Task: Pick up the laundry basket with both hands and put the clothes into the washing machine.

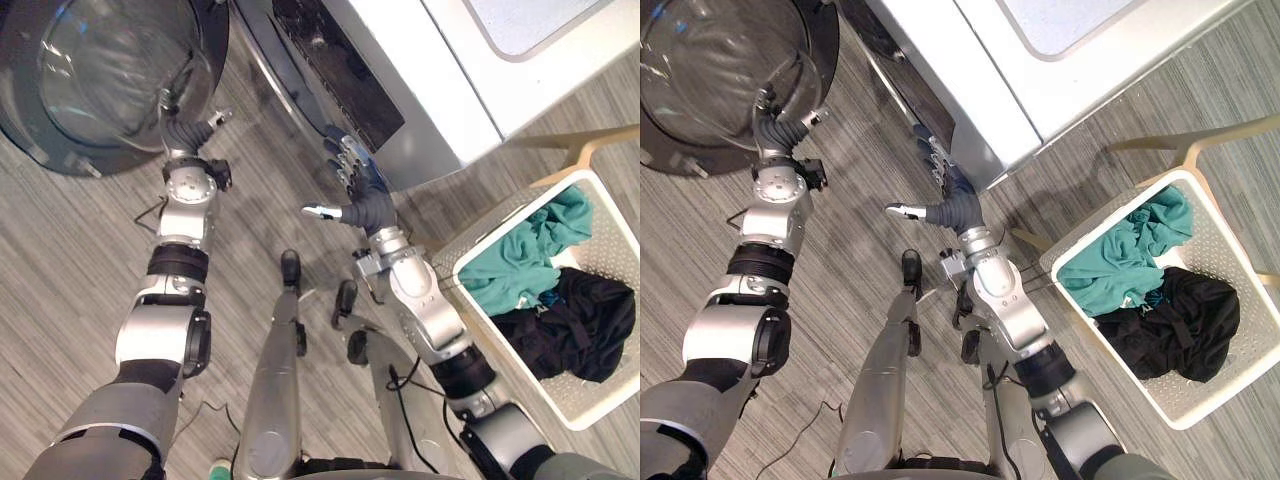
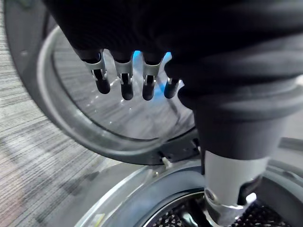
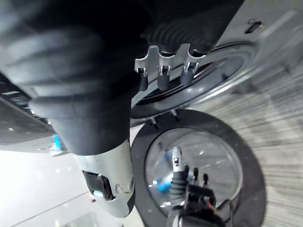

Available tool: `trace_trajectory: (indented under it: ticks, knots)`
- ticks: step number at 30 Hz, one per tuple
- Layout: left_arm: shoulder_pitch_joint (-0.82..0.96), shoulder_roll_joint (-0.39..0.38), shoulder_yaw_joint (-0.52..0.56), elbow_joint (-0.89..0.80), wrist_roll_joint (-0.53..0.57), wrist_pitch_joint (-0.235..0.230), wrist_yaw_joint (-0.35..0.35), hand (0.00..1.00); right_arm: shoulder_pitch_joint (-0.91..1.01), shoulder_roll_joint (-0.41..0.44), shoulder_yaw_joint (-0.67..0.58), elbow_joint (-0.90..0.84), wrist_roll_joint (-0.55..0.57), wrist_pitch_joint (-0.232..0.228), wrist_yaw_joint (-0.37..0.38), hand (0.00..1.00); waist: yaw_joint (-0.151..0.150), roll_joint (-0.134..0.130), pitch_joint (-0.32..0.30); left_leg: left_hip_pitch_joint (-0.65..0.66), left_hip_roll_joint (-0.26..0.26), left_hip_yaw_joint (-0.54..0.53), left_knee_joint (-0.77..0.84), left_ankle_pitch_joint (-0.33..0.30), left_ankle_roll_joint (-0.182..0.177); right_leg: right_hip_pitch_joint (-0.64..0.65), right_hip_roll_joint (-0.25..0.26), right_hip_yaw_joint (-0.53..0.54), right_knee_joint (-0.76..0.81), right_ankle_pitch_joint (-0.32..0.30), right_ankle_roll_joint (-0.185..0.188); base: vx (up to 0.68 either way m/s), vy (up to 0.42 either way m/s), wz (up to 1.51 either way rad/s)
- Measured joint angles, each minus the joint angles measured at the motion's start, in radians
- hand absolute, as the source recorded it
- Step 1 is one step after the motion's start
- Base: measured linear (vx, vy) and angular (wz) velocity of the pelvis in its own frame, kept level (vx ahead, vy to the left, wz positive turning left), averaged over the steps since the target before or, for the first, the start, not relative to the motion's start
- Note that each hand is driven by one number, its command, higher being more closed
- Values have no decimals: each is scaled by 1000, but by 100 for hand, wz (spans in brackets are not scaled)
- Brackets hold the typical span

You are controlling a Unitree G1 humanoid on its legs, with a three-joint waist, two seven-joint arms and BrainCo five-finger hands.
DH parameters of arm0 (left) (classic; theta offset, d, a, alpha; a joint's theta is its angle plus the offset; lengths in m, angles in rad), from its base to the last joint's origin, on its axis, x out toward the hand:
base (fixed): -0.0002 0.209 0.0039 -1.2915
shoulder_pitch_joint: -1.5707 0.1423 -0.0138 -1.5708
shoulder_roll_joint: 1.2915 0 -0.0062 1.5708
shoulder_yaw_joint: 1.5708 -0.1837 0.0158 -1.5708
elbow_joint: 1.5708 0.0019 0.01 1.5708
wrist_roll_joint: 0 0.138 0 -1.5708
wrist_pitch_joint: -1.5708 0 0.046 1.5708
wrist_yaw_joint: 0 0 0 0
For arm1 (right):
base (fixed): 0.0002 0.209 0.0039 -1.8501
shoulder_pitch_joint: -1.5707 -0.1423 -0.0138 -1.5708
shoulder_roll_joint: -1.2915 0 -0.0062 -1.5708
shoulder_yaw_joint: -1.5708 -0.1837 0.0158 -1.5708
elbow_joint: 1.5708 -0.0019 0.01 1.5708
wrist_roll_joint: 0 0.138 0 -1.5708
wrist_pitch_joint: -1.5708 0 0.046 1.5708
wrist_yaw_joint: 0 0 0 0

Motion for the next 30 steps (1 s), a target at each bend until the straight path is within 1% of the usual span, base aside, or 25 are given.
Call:
trace_trajectory:
  ticks: [1,2,4,5,7,10,13,15,18,20,21,23,24,26,27,28,29,30]
  knots:
    - [-2,-5,-2,-27,3,5,-9,0,24,-9,-3,-21,1,-7,4,0,-2,-5,-1,-3,0,5,1,-4,5,0,0,4,-5,0,0,0,26,-14]
    - [-13,1,1,-34,5,10,-9,0,50,-19,-8,-44,3,-9,18,0,-6,-21,0,-6,0,13,4,-5,7,-2,-1,10,-11,0,0,-3,30,-16]
    - [-19,22,21,-43,10,16,-10,0,101,-27,-23,-79,8,-15,32,0,-8,-33,0,-25,0,18,20,-12,16,-14,-2,13,-16,-1,1,-20,22,-19]
    - [-17,39,42,-52,27,18,-9,0,136,-35,-33,-102,9,-27,42,0,-10,-34,0,-38,0,21,27,-13,17,-24,-4,11,-17,-1,1,-20,20,-11]
    - [-8,78,85,-50,47,32,-9,0,175,-39,-64,-117,11,-28,46,0,-22,-37,2,-54,1,21,43,-15,21,-30,-6,3,-15,-1,1,0,0,0]
    - [40,136,145,-50,79,47,-6,0,222,-44,-116,-119,12,-32,45,0,-22,-48,8,-53,5,21,61,-20,24,-23,-7,-4,-9,-1,1,-1,-2,2]
    - [128,148,211,-51,86,54,-4,0,246,-46,-145,-119,6,-45,40,0,-19,-49,8,-48,7,21,75,-25,26,-14,-8,-10,-3,-1,0,0,0,0]
    - [184,140,236,-53,86,55,-3,0,249,-50,-149,-118,-12,-47,37,0,-21,-49,9,-39,7,22,85,-27,28,-6,-12,-14,9,0,-1,0,0,0]
    - [322,65,237,-117,81,52,-3,0,277,-63,-156,-116,-82,-46,24,0,-18,-49,9,26,4,34,88,-39,33,56,-19,-14,9,-2,-3,1,7,-3]
    - [454,-40,230,-211,72,41,-3,0,310,-64,-177,-103,-134,-43,20,0,-8,-49,9,92,-4,63,94,-63,37,116,-35,-10,6,-22,-20,-22,41,-20]
    - [503,-79,222,-232,63,30,-3,0,319,-63,-185,-89,-156,-42,19,0,-2,-49,9,116,-5,79,96,-71,37,131,-41,-2,11,-34,-17,-32,37,-29]
    - [580,-124,189,-248,64,17,-5,0,322,-62,-197,-50,-194,-26,19,0,1,-49,9,150,-5,104,100,-85,39,154,-44,19,14,-39,-21,-35,45,-39]
    - [657,-163,139,-248,64,11,-8,0,329,-61,-210,6,-229,-18,20,0,0,-49,9,187,-5,129,100,-91,38,176,-45,43,16,-38,-21,-45,67,-49]
    - [749,-215,84,-246,64,7,-32,0,341,-60,-225,72,-263,9,21,0,-3,-50,8,238,-3,166,106,-104,44,209,-41,86,15,-35,-19,-30,70,-65]
    - [813,-245,54,-236,65,4,-49,0,350,-59,-233,114,-280,21,21,0,-5,-52,3,278,5,202,117,-126,44,232,-33,130,9,-29,-11,-18,73,-86]
    - [844,-257,42,-224,66,3,-59,0,353,-60,-238,134,-291,26,21,0,-6,-53,-3,296,10,224,124,-141,46,243,-29,155,4,-27,-6,-15,90,-125]
    - [904,-276,21,-196,74,3,-82,0,352,-62,-251,171,-322,38,22,0,-12,-54,-19,333,22,275,137,-168,47,265,-26,190,-6,-31,-10,-2,76,-110]
    - [933,-282,15,-184,80,3,-91,0,349,-63,-257,186,-330,43,23,0,-23,-53,-30,344,28,294,146,-182,46,270,-34,182,-11,-33,-10,7,100,-132]
